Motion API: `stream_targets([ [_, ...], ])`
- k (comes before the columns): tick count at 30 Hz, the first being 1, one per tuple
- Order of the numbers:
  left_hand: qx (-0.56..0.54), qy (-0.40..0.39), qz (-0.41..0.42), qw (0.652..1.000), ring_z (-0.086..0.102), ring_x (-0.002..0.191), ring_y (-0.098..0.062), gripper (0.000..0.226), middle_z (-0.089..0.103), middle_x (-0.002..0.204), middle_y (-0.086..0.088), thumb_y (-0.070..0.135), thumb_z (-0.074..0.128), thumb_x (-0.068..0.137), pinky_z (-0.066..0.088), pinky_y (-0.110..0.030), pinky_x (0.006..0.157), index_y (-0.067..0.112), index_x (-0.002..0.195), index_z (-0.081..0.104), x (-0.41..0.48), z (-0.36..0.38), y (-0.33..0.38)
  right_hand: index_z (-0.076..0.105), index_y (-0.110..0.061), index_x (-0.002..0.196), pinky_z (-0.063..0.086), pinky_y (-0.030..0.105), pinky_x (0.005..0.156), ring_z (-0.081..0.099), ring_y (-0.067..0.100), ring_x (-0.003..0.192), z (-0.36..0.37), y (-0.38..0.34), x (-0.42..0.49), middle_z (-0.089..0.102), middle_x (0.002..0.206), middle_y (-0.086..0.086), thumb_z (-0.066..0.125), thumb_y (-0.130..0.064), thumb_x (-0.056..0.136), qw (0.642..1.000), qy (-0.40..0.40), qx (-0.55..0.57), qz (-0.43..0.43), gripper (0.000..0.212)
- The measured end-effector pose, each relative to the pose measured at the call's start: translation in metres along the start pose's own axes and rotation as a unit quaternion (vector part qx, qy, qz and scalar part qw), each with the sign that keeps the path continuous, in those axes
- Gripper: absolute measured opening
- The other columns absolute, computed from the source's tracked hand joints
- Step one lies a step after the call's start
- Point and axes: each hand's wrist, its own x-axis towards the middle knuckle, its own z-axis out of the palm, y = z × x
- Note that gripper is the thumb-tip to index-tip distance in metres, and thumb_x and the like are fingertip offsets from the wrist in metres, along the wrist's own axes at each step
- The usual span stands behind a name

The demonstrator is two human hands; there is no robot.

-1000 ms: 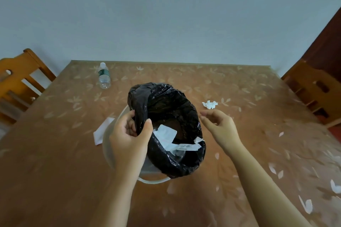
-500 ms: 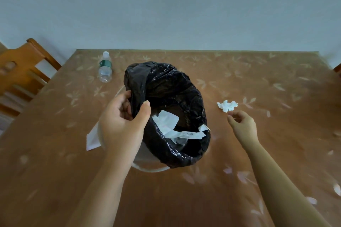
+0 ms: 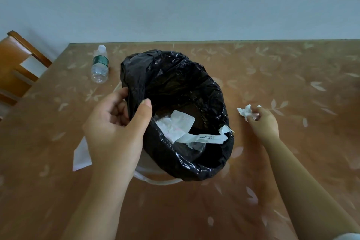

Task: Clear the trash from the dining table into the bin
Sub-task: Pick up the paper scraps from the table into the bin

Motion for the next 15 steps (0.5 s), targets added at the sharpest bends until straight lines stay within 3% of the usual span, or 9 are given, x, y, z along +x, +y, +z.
stream_targets([
  [5, -0.001, -0.004, 0.003, 1.000, 0.053, 0.060, 0.004, 0.024, 0.060, 0.061, 0.024, 0.029, 0.068, 0.066, 0.045, -0.011, 0.061, 0.050, 0.077, 0.067, 0.001, -0.003, 0.000, 0.061, -0.011, 0.109, 0.045, 0.045, 0.084, 0.049, 0.035, 0.104, 0.005, 0.004, 0.002, 0.055, 0.113, 0.015, 0.053, -0.015, 0.083, 0.999, -0.007, -0.051, 0.014, 0.027],
  [11, -0.010, 0.010, -0.018, 1.000, 0.049, 0.058, 0.003, 0.022, 0.055, 0.057, 0.023, 0.024, 0.068, 0.068, 0.045, -0.011, 0.060, 0.044, 0.078, 0.069, -0.003, -0.013, 0.004, 0.065, -0.011, 0.097, 0.037, 0.033, 0.073, 0.048, 0.032, 0.102, 0.011, 0.004, -0.021, 0.057, 0.103, 0.014, 0.054, -0.010, 0.083, 0.999, -0.021, -0.043, 0.000, 0.018],
  [15, -0.021, 0.013, -0.030, 0.999, 0.049, 0.057, 0.004, 0.020, 0.054, 0.056, 0.023, 0.021, 0.067, 0.069, 0.043, -0.010, 0.059, 0.035, 0.082, 0.066, -0.010, -0.022, 0.012, 0.064, -0.006, 0.088, 0.031, 0.030, 0.065, 0.050, 0.027, 0.082, 0.007, 0.004, -0.043, 0.057, 0.090, 0.015, 0.057, -0.006, 0.080, 0.999, -0.038, -0.019, -0.014, 0.011],
])
